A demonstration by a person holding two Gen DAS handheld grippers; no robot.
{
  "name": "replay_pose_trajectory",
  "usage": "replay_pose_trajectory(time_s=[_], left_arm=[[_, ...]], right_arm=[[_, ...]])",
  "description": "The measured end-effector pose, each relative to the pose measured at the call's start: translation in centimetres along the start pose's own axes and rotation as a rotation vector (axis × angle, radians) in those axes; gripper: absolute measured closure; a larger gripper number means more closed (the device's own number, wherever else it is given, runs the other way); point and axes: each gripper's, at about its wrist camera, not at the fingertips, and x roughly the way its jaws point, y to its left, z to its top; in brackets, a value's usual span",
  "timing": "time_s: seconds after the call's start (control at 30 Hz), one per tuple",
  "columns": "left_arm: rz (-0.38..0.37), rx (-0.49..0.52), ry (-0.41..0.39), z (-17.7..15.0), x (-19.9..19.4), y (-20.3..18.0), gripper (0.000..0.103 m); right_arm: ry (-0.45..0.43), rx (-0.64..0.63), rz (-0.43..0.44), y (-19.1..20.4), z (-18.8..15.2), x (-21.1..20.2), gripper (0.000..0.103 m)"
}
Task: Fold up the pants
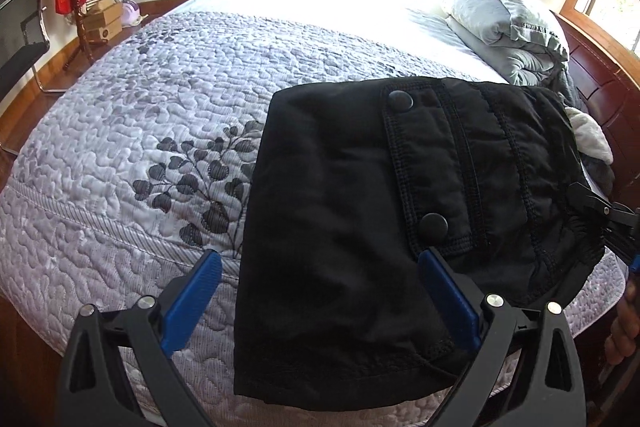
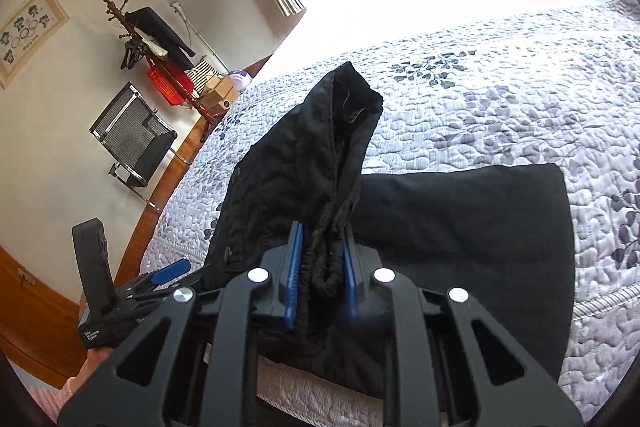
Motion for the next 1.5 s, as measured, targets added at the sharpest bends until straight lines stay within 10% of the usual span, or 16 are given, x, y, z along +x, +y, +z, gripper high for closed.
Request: replay_pose_trajectory(time_s=[0.4, 0.8, 0.9, 1.37, 1.5], left_arm=[[-0.040, 0.101, 0.024, -0.6, 0.8, -5.2, 0.004], [0.000, 0.170, 0.054, -1.5, 2.0, -7.9, 0.004], [0.007, 0.164, 0.056, -1.5, 2.0, -7.9, 0.004], [-0.015, 0.190, 0.064, -1.2, 1.7, -9.7, 0.004], [-0.026, 0.177, 0.072, -1.0, 2.0, -9.6, 0.004]], right_arm=[[-0.041, 0.113, -0.148, -8.1, -1.4, -5.6, 0.086], [0.060, 0.236, -0.144, -14.3, -5.4, -1.5, 0.082], [0.074, 0.214, -0.155, -14.3, -5.1, -1.9, 0.065], [0.058, 0.234, -0.094, -16.7, 1.4, 0.0, 0.064], [0.057, 0.209, -0.045, -16.2, 1.9, 0.9, 0.093]])
